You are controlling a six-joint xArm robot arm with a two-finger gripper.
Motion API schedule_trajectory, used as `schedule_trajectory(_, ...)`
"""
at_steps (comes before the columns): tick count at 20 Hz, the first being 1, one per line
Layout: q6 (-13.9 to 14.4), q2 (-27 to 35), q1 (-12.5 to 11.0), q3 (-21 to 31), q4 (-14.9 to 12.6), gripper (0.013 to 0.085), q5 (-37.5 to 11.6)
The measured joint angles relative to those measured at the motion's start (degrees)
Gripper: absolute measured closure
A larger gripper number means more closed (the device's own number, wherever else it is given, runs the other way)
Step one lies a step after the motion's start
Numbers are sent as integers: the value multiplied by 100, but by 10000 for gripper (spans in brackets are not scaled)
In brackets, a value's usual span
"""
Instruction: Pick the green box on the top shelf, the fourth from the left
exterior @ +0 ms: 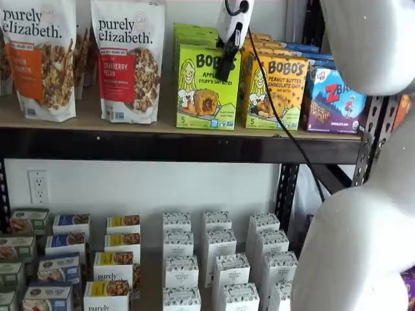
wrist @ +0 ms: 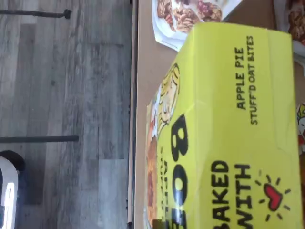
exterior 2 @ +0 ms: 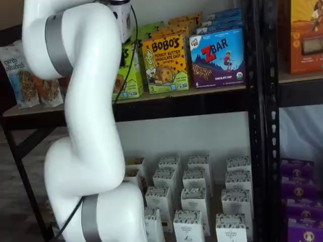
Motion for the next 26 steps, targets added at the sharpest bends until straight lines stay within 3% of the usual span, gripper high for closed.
schedule_trajectory(2,4,8,2,-15,-12,450,16)
schedule_trajectory(9,0,-18,-6,2,16,610,-19)
schedule_trajectory(15,-7,-6,-15,-27,-5,610,40)
schedule_trajectory(18,-11,-22,-21,-7,19,690,19)
schedule_trajectory(26,15,57,-20,-201,52,690,324)
